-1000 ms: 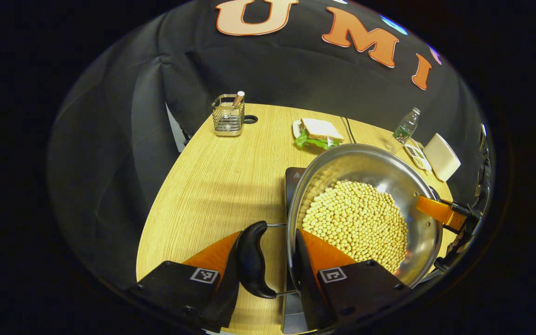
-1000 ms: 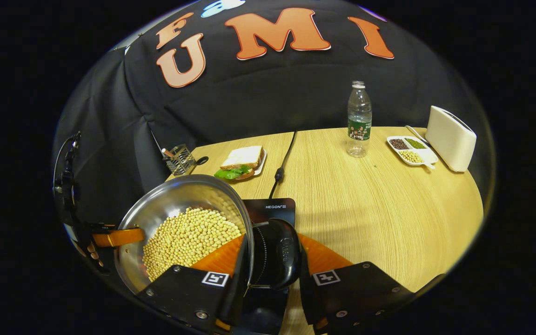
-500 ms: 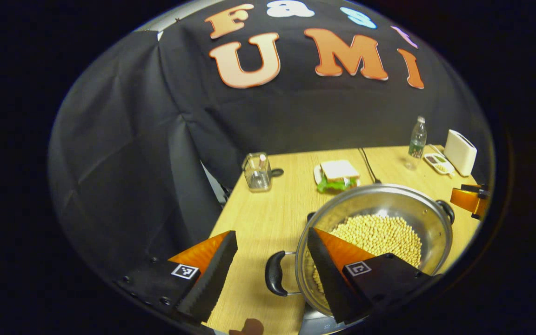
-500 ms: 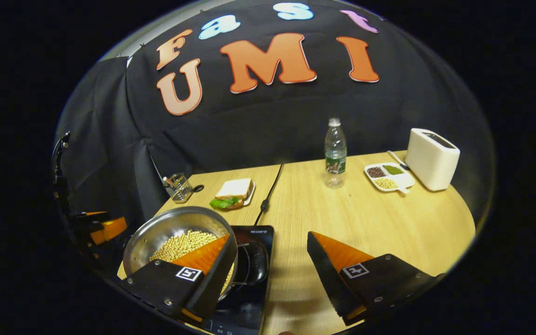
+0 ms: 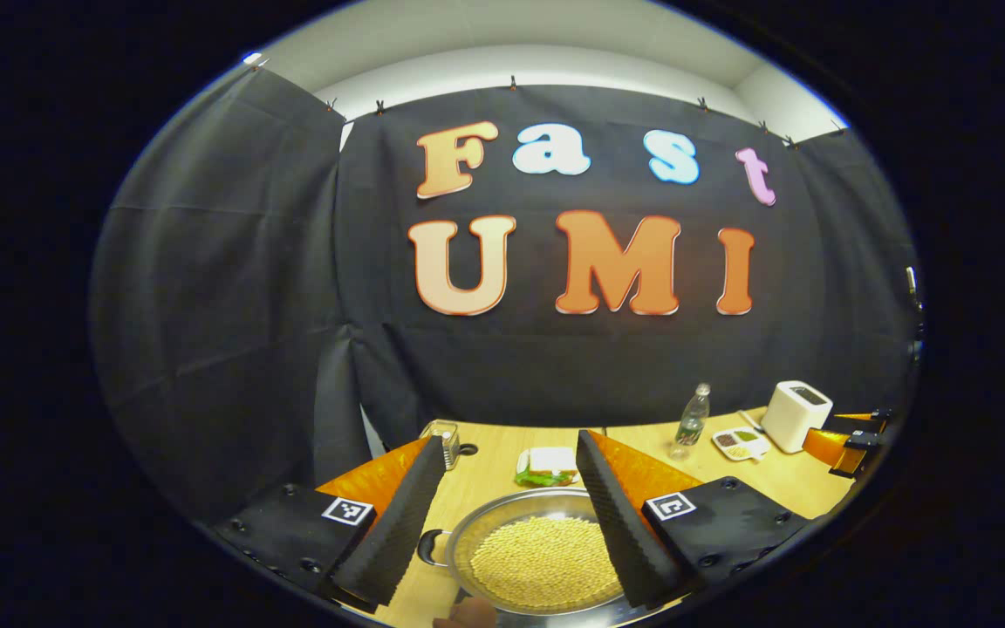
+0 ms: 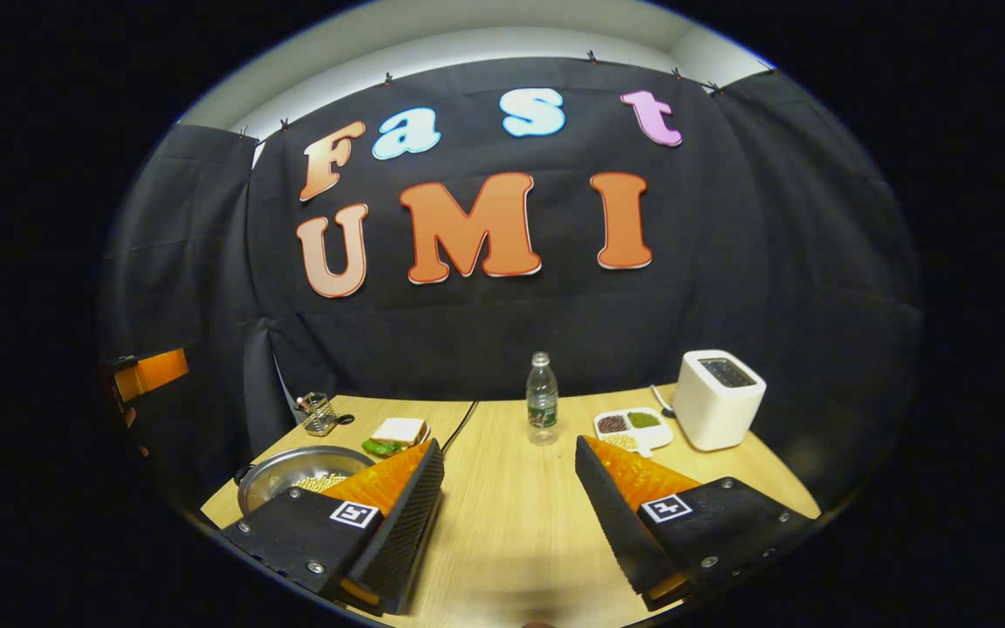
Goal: First push the handle of the pot to place it horizontally, then grasp the pot with both hands and set it on the induction cooktop.
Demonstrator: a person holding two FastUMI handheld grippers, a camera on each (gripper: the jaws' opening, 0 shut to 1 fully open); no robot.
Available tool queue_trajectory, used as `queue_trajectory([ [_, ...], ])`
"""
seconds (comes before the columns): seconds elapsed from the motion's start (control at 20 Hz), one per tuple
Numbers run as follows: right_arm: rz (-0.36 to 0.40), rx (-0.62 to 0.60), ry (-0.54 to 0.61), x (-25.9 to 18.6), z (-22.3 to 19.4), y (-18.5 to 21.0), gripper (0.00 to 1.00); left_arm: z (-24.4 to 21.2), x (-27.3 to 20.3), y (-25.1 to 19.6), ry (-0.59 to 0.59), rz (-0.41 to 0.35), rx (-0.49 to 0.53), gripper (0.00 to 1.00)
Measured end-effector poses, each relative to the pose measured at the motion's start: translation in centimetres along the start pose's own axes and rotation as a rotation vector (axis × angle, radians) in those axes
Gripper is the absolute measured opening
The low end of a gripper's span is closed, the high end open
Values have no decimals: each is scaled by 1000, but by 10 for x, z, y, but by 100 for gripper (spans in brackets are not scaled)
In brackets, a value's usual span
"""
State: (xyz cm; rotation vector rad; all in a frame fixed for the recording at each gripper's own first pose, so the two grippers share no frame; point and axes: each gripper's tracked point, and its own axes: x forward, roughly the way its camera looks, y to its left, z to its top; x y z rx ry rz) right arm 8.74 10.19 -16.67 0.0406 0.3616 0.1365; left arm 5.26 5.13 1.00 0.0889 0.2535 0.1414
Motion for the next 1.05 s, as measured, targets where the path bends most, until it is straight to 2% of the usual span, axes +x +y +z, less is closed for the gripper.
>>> queue_trajectory([
  [0.3,-35,-25,-138,-66,66,-49,94,59,-47,-82,-159,-80,-20,98],
  [0.35,-43,-23,-157,-75,74,-55,94,63,-52,-92,-163,-96,-17,93],
  [0.55,-54,-40,-215,-106,99,-75,94,73,-66,-127,-156,-151,-10,93],
  [0.6,-57,-44,-231,-112,106,-78,94,73,-68,-137,-150,-166,-7,98],
  [0.65,-55,-44,-242,-118,110,-80,94,75,-72,-145,-144,-188,-8,93],
  [0.75,-50,-41,-254,-126,114,-82,94,77,-78,-163,-141,-228,-17,93],
  [0.8,-45,-45,-261,-129,116,-82,94,79,-84,-171,-139,-248,-18,98],
  [0.85,-42,-49,-264,-131,117,-81,94,79,-87,-176,-139,-262,-18,98],
  [0.9,-39,-52,-265,-132,117,-81,94,79,-89,-181,-136,-272,-17,93],
  [0.95,-35,-52,-264,-133,115,-80,94,78,-91,-185,-132,-284,-17,100],
  [1.05,-24,-47,-259,-133,112,-77,94,75,-95,-190,-124,-301,-15,100],
])
